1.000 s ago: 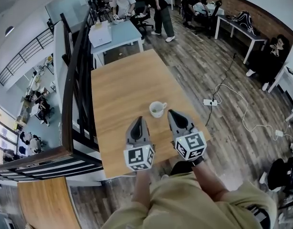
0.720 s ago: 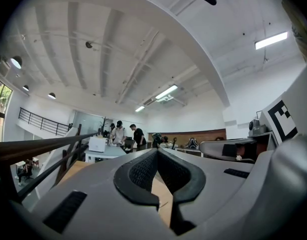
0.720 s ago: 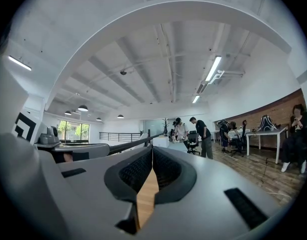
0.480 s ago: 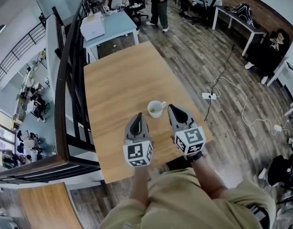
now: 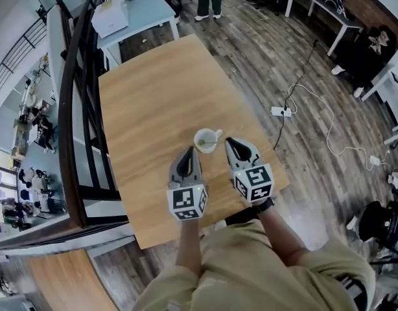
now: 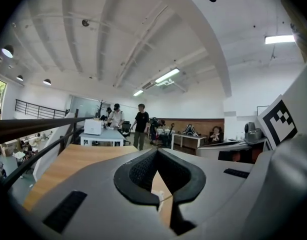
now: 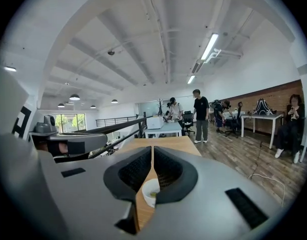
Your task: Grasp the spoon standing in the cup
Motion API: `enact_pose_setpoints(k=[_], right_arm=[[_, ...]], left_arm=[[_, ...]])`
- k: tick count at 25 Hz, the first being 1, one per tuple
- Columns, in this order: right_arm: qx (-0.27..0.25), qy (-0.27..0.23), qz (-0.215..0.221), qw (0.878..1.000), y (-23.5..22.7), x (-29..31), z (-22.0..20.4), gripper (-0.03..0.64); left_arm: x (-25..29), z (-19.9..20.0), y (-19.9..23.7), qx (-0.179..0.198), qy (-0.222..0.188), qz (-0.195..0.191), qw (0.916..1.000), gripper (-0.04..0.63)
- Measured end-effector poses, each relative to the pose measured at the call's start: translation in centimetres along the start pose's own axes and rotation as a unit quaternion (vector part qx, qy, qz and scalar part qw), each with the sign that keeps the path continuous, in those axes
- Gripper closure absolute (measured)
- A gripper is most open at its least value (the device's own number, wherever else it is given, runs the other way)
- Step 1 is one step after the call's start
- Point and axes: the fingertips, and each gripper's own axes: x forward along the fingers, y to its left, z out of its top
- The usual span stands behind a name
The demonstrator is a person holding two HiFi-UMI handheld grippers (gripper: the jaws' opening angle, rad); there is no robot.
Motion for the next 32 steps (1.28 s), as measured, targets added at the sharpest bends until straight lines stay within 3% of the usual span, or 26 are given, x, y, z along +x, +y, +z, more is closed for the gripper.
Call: enact_pose_setpoints(k=[8,10,13,18,26,32], right_arm=[[0.012,0.076,0.016,0.997,-0.8,3.4,-5.8,0.592],[0.020,0.103,0.018,0.994,-1.1,4.4,-7.9,0.507],[0.034,0.141,0.019,0.989,-1.8,6.0,-11.3,0.445],[0.080,0.185,0.019,0.979,-2.5,8.0,-16.2,0.445],[0.110,0.198,0.009,0.974,-3.0,10.2,-19.3,0.455],[0.130,0.187,0.019,0.974,-2.8,11.0,-19.3,0.591]], left_arm=[[2.7,-3.6,1.6,-0.019,0.032,0.001,0.9993,0.591],[3.4,-4.4,2.0,-0.024,0.041,0.003,0.9989,0.591],[4.6,-5.8,2.3,-0.032,0.060,0.004,0.9977,0.591],[6.0,-8.1,2.3,-0.045,0.085,0.002,0.9953,0.591],[7.5,-11.4,2.0,-0.059,0.112,0.005,0.9920,0.591],[8.1,-11.8,2.3,-0.067,0.113,0.011,0.9912,0.591]])
